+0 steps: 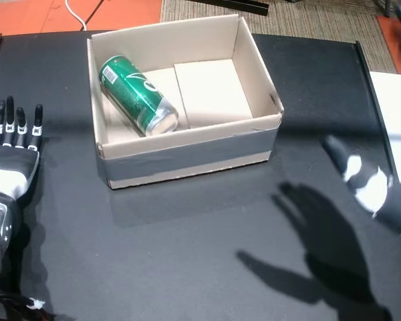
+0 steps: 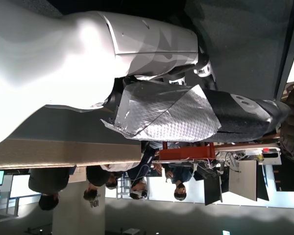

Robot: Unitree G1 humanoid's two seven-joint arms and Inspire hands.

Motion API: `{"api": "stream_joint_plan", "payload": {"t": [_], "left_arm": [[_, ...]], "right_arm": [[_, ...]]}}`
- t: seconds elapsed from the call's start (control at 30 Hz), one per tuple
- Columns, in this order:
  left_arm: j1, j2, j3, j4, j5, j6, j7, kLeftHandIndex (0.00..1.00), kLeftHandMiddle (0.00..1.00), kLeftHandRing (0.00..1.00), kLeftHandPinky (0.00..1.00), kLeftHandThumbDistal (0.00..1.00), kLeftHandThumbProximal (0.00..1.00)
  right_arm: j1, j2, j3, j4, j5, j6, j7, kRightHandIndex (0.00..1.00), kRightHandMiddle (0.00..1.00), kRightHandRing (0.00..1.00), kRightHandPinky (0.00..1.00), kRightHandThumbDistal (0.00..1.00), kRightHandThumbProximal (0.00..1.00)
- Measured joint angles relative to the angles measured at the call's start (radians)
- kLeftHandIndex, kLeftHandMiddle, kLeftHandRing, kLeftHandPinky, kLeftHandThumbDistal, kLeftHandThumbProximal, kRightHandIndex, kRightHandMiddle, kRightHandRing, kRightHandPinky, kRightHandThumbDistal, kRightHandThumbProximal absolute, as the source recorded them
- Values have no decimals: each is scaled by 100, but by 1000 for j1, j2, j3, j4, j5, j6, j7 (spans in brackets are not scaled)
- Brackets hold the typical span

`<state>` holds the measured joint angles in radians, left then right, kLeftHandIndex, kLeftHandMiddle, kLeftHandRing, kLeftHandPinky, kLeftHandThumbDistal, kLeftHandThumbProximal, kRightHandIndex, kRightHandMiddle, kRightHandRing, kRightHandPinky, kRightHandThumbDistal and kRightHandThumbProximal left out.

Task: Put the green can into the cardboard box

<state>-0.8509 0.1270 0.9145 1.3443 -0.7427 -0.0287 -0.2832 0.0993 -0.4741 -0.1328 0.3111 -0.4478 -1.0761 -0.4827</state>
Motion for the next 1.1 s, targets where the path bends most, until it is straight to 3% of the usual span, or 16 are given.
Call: {"api": "stream_joint_plan", "payload": {"t": [0.1, 0.2, 0.23, 0.3, 0.37, 0.43, 0.47, 0.53, 0.63, 0.77, 0.9, 0.93, 1.0, 1.1], "left_arm": [[1, 2, -1, 1, 0, 2, 0, 54, 30, 44, 77, 83, 89], [1, 8, 0, 1, 0, 3, 3, 57, 33, 44, 75, 80, 92], [1, 8, -1, 1, 0, 3, 5, 58, 33, 45, 75, 77, 93], [1, 11, -1, 2, 0, 3, 7, 58, 31, 45, 74, 77, 94], [1, 19, -2, 2, 2, 3, 6, 51, 27, 41, 71, 76, 91], [2, 27, -4, 2, 4, 3, 6, 51, 28, 41, 71, 78, 94], [3, 29, -4, 2, 5, 3, 6, 51, 28, 41, 72, 78, 95], [4, 32, -5, 2, 5, 3, 7, 52, 28, 43, 75, 78, 96], [5, 40, -5, 3, 5, 3, 6, 52, 29, 45, 76, 77, 95], [5, 44, -5, 3, 5, 3, 3, 53, 29, 43, 74, 75, 94], [5, 44, -6, 3, 5, 4, 3, 55, 31, 45, 79, 75, 96], [5, 44, -6, 3, 5, 4, 3, 54, 30, 44, 78, 74, 96], [5, 45, -8, 3, 5, 4, 7, 53, 30, 44, 76, 72, 97], [5, 45, -10, 3, 5, 4, 17, 54, 31, 46, 80, 72, 99]], "right_arm": [[29, 78, -15, 117, -185, -21, -182, 52, 72, 83, 94, 75, 70], [36, 109, -1, 214, -358, -20, -419, 43, 65, 80, 92, 84, 68], [31, 114, 7, 247, -400, -19, -502, 42, 64, 80, 92, 82, 70], [12, 129, 33, 312, -464, -20, -665, 41, 64, 80, 92, 88, 73], [-26, 150, 86, 392, -523, -22, -835, 40, 63, 79, 93, 86, 76], [-76, 156, 160, 486, -571, -17, -968, 42, 64, 79, 93, 84, 71], [-105, 155, 199, 536, -593, -10, -1006, 43, 65, 79, 93, 88, 68], [-152, 144, 270, 619, -618, -10, -1028, 45, 68, 81, 95, 91, 66], [-194, 136, 357, 692, -637, 20, -1038, 45, 66, 81, 94, 92, 70], [-218, 136, 427, 720, -658, 99, -1048, 47, 67, 83, 93, 84, 74], [-226, 137, 463, 734, -652, 107, -1053, 47, 68, 81, 94, 90, 73], [-234, 137, 470, 739, -649, 107, -1054, 46, 68, 81, 94, 96, 73], [-245, 137, 472, 753, -633, 101, -1055, 44, 67, 80, 94, 97, 73], [-268, 137, 480, 785, -610, 80, -1057, 44, 67, 80, 93, 86, 73]]}}
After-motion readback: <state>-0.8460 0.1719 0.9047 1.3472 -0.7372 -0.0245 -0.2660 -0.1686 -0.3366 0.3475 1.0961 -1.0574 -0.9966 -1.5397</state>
